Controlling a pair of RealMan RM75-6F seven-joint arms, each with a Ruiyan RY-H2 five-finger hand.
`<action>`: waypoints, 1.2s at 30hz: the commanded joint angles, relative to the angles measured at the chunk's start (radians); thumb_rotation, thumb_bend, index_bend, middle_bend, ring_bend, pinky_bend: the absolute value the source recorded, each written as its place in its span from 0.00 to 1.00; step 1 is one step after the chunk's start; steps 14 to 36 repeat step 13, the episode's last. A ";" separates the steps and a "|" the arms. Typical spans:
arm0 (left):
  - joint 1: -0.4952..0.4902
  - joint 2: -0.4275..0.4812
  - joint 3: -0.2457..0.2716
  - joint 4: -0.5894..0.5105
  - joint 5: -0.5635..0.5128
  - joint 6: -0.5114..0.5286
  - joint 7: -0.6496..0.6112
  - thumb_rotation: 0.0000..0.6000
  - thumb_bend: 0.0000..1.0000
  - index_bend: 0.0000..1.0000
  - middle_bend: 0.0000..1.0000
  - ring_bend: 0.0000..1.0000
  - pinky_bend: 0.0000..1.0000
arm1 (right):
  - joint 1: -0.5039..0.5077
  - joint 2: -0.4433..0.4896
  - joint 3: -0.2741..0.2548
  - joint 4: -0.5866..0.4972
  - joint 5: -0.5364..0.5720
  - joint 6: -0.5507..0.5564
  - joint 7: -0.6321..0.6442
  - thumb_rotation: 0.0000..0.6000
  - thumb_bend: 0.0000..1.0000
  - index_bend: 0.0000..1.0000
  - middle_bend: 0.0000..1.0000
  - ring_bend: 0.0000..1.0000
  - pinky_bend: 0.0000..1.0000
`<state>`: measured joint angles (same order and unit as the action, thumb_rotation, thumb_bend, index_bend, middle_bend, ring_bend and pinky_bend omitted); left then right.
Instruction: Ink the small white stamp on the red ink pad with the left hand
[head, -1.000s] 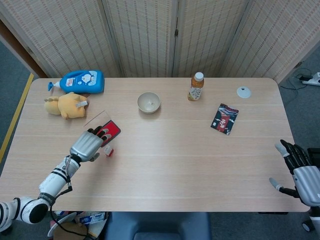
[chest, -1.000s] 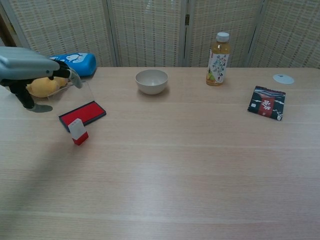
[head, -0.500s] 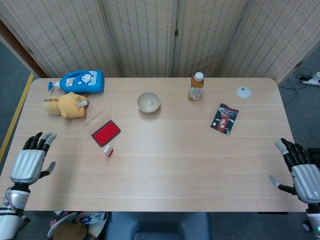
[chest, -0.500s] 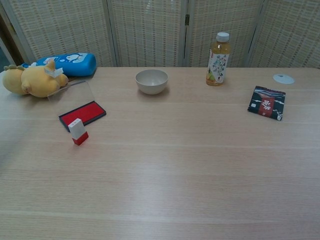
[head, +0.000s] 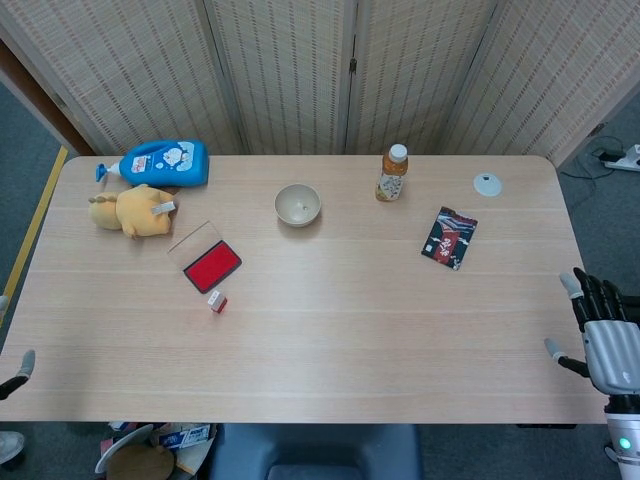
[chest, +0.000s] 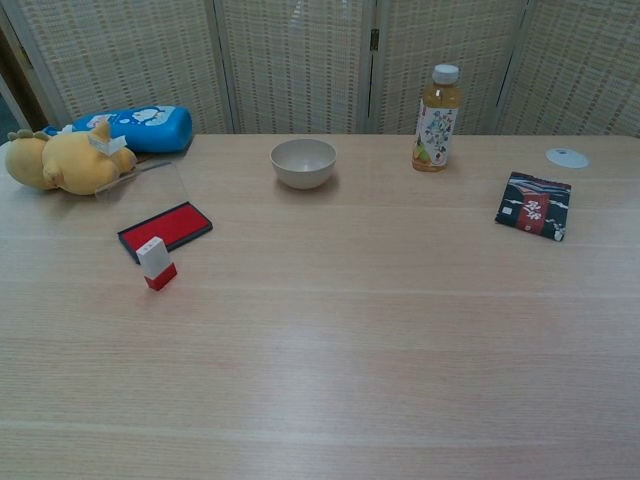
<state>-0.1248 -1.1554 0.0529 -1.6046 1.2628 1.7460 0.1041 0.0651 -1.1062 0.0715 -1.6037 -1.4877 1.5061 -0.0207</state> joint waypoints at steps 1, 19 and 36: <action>0.023 -0.003 -0.022 0.004 0.021 0.021 -0.013 1.00 0.33 0.08 0.01 0.00 0.07 | -0.006 -0.002 0.002 -0.005 -0.002 0.014 -0.007 1.00 0.21 0.00 0.00 0.00 0.00; 0.041 -0.005 -0.046 0.002 0.070 -0.043 0.013 1.00 0.33 0.07 0.01 0.00 0.07 | -0.021 -0.005 0.001 -0.012 -0.019 0.044 -0.014 1.00 0.21 0.00 0.00 0.00 0.00; 0.041 -0.005 -0.046 0.002 0.070 -0.043 0.013 1.00 0.33 0.07 0.01 0.00 0.07 | -0.021 -0.005 0.001 -0.012 -0.019 0.044 -0.014 1.00 0.21 0.00 0.00 0.00 0.00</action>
